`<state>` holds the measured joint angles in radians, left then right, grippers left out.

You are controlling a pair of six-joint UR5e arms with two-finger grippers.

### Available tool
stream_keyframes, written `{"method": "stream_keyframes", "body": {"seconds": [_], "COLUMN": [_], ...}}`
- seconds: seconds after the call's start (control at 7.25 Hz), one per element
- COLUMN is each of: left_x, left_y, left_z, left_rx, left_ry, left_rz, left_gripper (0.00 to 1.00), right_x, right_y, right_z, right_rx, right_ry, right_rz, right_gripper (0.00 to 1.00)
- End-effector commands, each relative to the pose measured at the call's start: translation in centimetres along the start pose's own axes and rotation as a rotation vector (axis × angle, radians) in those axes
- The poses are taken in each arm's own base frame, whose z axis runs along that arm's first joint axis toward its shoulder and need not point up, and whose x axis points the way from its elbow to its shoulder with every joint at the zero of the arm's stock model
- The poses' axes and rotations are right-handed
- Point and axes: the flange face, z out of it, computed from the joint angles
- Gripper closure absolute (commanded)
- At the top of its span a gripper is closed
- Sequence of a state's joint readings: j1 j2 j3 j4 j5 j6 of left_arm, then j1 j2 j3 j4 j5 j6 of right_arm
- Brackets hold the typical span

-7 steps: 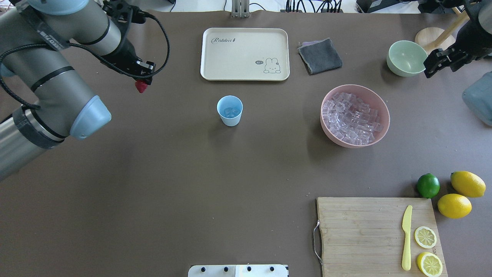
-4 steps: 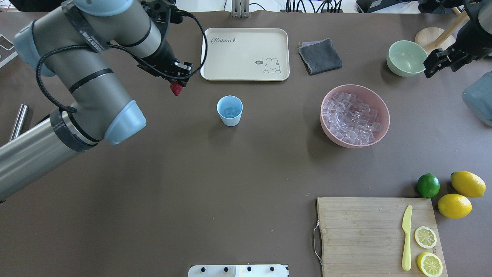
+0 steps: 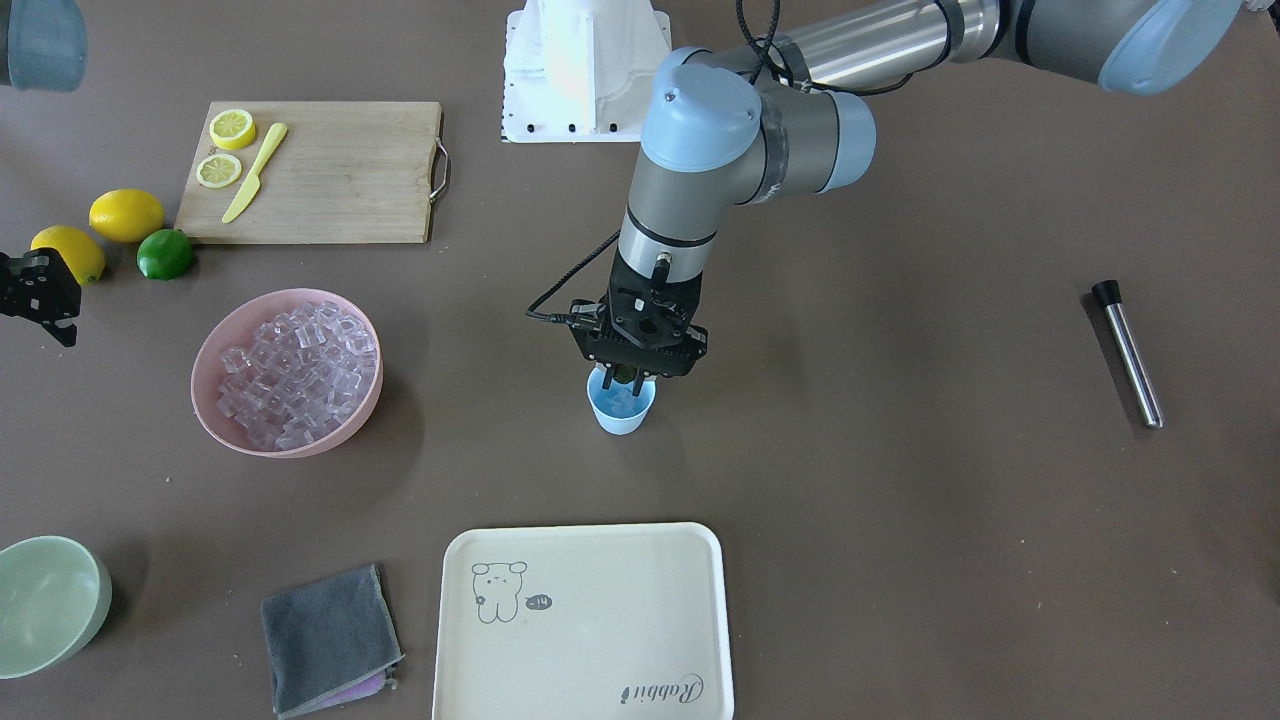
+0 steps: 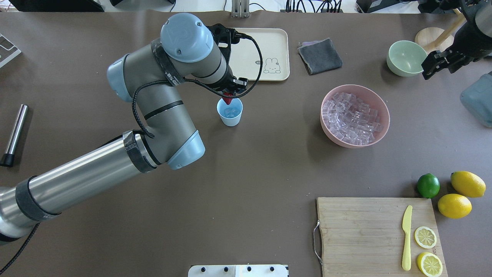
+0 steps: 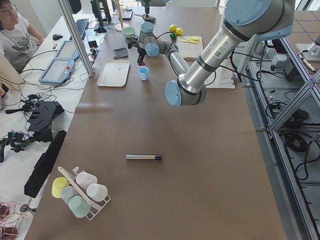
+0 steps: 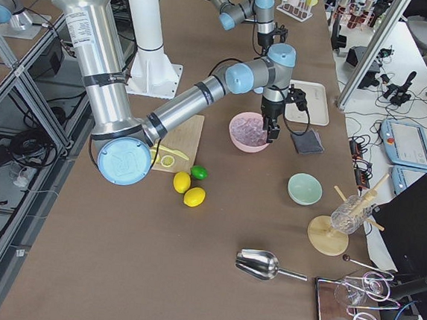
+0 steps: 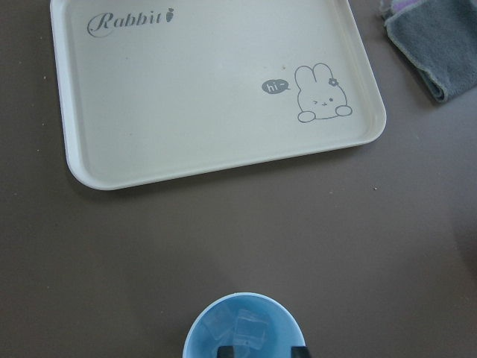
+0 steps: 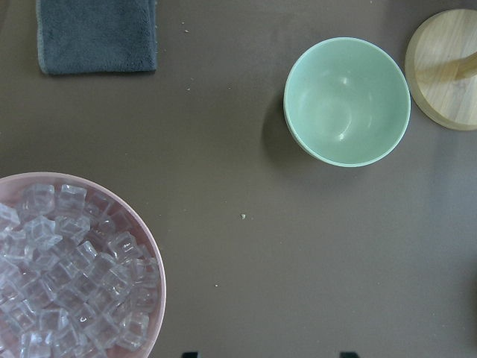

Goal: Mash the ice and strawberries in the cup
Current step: 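Lower the strawberry into the blue cup and open the left gripper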

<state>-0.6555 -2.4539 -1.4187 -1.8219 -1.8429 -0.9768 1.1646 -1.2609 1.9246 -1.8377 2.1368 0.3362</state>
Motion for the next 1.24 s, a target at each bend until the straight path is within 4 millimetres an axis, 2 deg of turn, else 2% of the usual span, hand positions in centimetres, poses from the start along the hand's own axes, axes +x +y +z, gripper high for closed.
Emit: {"method": "stream_keyframes", "body": {"seconds": [0.0,0.28,0.41,0.55,0.69,0.97,1.1], "left_x": [-0.3,0.1,0.2,0.6,0.7,1.3,-0.1], "left_y": [0.6,1.6,1.9,2.3,2.4,2.1,1.0], "left_z": [2.6,3.1,3.3,3.5,3.4,1.7,0.3], "left_rx": [0.039,0.025,0.021,0.016,0.016,0.037,0.056], "left_ry": [0.000,0.002,0.004,0.008,0.010,0.036,0.040], "left_rz": [0.010,0.006,0.012,0.007,0.006,0.006,-0.003], "left_gripper": [0.94,0.93,0.84,0.30,0.06,0.02,0.02], "right_x": [-0.2,-0.2,-0.2,-0.2,0.0,0.1,0.1], "right_y": [-0.1,-0.1,0.0,0.0,0.2,0.2,0.2], "right_z": [-0.2,-0.1,-0.1,-0.1,0.1,0.2,0.0], "right_rx": [0.005,0.002,0.003,0.003,-0.003,-0.004,-0.001], "right_ry": [-0.002,-0.001,-0.002,0.000,0.002,0.002,0.000], "right_rz": [-0.002,-0.004,-0.003,-0.003,0.000,0.001,0.002], "right_gripper": [0.30,0.30,0.30,0.30,0.30,0.30,0.30]}}
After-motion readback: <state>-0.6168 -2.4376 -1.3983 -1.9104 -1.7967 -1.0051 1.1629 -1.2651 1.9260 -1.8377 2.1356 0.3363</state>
